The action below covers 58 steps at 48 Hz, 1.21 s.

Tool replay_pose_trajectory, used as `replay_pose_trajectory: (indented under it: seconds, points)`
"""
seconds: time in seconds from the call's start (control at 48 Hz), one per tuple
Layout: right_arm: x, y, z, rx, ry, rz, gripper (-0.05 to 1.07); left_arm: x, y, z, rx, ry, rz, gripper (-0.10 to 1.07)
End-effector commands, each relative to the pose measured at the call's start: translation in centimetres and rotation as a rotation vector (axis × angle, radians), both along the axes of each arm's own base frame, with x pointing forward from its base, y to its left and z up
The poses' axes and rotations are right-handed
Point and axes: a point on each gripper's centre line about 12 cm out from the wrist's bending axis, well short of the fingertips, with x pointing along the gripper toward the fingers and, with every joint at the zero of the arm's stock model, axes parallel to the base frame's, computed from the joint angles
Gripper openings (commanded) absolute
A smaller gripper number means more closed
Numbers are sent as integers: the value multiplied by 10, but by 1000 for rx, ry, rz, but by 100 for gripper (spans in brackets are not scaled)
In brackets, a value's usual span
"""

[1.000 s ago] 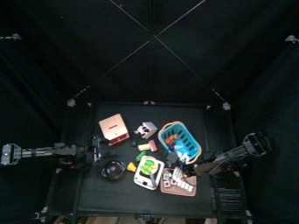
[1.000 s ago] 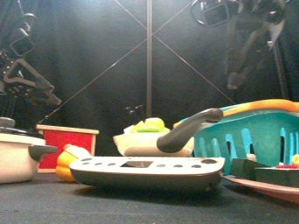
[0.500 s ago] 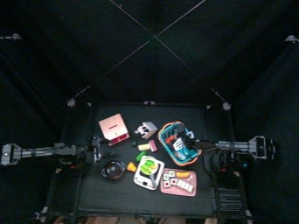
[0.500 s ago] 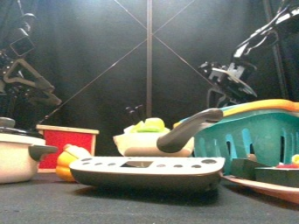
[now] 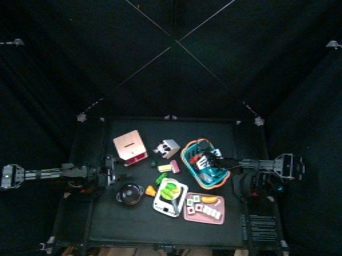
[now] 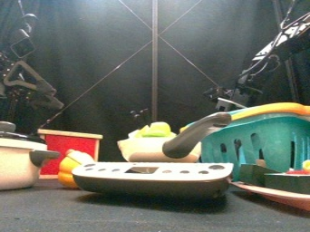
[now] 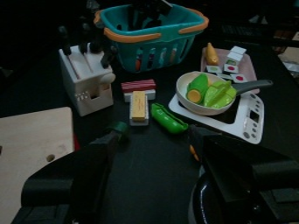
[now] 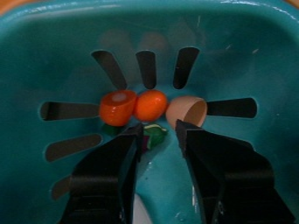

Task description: Grab eggshell from basket

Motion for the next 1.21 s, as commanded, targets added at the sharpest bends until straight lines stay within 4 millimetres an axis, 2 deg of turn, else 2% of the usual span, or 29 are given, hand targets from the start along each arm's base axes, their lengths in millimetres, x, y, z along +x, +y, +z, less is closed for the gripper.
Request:
replay_pose_trajectory:
  seconds: [0.0, 0.75, 1.0, 1.188]
  points:
    - [2, -4, 4, -8, -5, -11, 74, 3, 1, 7, 7, -17, 1, 98]
    - [15, -15, -21, -21, 133, -20, 74, 2, 2, 4, 5, -4, 11, 98]
    - [12, -16, -25, -19, 161, -36, 74, 1, 4, 2, 3, 27, 20, 98]
    - [13, -17, -19, -25, 163, -54, 74, 1, 4, 2, 4, 27, 21, 98]
